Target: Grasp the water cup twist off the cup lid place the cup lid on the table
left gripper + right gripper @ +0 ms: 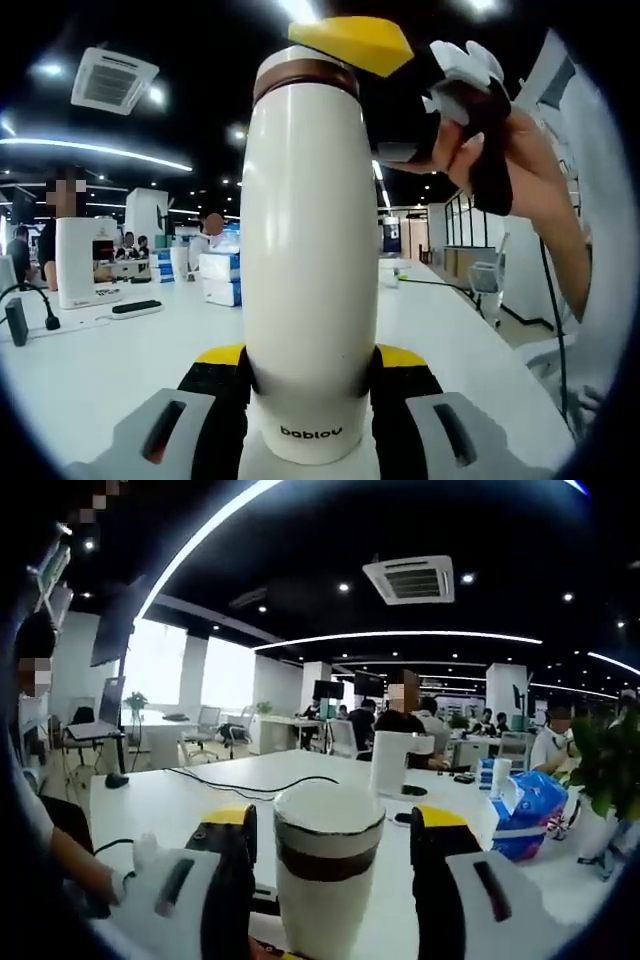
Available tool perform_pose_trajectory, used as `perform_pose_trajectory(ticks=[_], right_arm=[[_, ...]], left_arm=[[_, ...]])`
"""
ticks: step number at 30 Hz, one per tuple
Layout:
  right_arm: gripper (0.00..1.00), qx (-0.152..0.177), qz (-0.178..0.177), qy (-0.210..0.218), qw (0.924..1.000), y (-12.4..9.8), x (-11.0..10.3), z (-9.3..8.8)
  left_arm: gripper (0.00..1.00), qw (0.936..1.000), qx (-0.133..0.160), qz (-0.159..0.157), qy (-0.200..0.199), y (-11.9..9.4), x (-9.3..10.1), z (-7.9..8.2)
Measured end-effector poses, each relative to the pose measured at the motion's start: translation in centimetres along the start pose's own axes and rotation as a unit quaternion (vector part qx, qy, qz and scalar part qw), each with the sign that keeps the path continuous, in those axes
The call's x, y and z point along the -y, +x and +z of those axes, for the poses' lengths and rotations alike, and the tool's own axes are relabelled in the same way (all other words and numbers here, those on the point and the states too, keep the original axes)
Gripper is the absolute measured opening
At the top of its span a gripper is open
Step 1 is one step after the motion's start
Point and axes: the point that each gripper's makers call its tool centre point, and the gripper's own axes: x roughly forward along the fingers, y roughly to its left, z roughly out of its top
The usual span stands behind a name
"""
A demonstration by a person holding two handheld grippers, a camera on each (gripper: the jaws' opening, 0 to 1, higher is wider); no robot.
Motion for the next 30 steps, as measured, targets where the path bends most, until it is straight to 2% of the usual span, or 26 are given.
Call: perform_pose_trajectory(ticks=[7, 10, 18, 24, 25, 26, 30], right_arm=[[0.56, 0.005, 0.001, -0.001, 1.0000, 0.4, -0.1, 0.4], [0.48, 0.009, 0.004, -0.010, 0.9999, 0.3, -0.5, 0.8], [0.46, 0.000, 0.007, -0.017, 0.9998, 0.4, -0.5, 0.8], [0.46, 0.001, 0.073, -0.001, 0.9973, 0.4, -0.7, 0.7], [0.45, -0.032, 0.101, 0.027, 0.9940, 0.2, -1.2, -0.4], [0.45, 0.001, 0.095, 0.002, 0.9955, 0.6, -0.4, 0.9], [0.45, -0.013, 0.129, -0.010, 0.9915, 0.7, -1.0, 1.2]], left_arm=[[0.48, 1.0000, 0.000, 0.000, 0.000, 0.0, 0.0, 0.0], [0.48, 1.0000, 0.000, 0.000, 0.000, 0.0, 0.1, 0.0], [0.48, 1.0000, 0.000, 0.000, 0.000, 0.0, 0.3, 0.0], [0.48, 1.0000, 0.000, 0.000, -0.001, 0.0, 0.2, 0.0], [0.48, 1.0000, 0.000, 0.000, -0.001, 0.0, 0.2, 0.1], [0.48, 1.0000, 0.000, 0.000, -0.001, 0.1, 0.2, 0.1], [0.48, 1.0000, 0.000, 0.001, -0.002, 0.1, 0.3, 0.1]])
